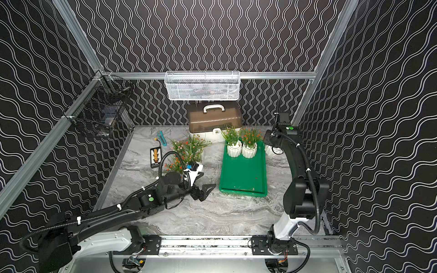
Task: Put the potted gypsophila into the storage box
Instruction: Place the baby's breath potted plant at the storage box.
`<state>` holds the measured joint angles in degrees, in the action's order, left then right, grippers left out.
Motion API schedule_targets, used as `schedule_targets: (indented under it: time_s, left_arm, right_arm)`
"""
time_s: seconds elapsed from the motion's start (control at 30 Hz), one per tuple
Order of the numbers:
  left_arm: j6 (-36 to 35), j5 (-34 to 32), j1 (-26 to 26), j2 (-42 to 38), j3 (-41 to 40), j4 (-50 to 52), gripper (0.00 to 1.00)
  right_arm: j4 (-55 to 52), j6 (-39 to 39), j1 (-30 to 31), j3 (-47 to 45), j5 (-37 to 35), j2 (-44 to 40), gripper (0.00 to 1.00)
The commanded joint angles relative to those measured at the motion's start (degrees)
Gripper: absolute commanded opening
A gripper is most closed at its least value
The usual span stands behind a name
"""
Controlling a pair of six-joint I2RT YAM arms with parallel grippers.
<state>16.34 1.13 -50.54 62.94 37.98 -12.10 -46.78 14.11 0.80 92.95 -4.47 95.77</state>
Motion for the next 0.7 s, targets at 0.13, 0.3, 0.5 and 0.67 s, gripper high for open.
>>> schedule_targets:
  time_s: [0.13, 0.3, 0.5, 0.67]
  left_arm:
    - [-1.3, -2.11, 0.0, -3.05, -2.28, 0.39, 0.95]
    - [-2.44, -4.36, 0.01, -5.49, -3.79, 1.46, 0.95]
    - [-2.62, -4.03, 0.01, -5.46, -4.05, 1.64, 0.96]
    - [-3.15, -4.93, 0.01, -5.38, -4.48, 1.64, 0.95]
  right_arm:
    - [2.42, -0.54, 6.28, -2.93, -1.33, -4.68, 0.0]
    - [2.3, -0.65, 12.72, -3.95, -3.61, -5.41, 0.0]
    - [1.7, -0.05, 18.55, -3.21, -4.88, -2.84, 0.0]
    - [0.99, -0.49, 22.06, -1.8, -6.01, 0.85, 0.0]
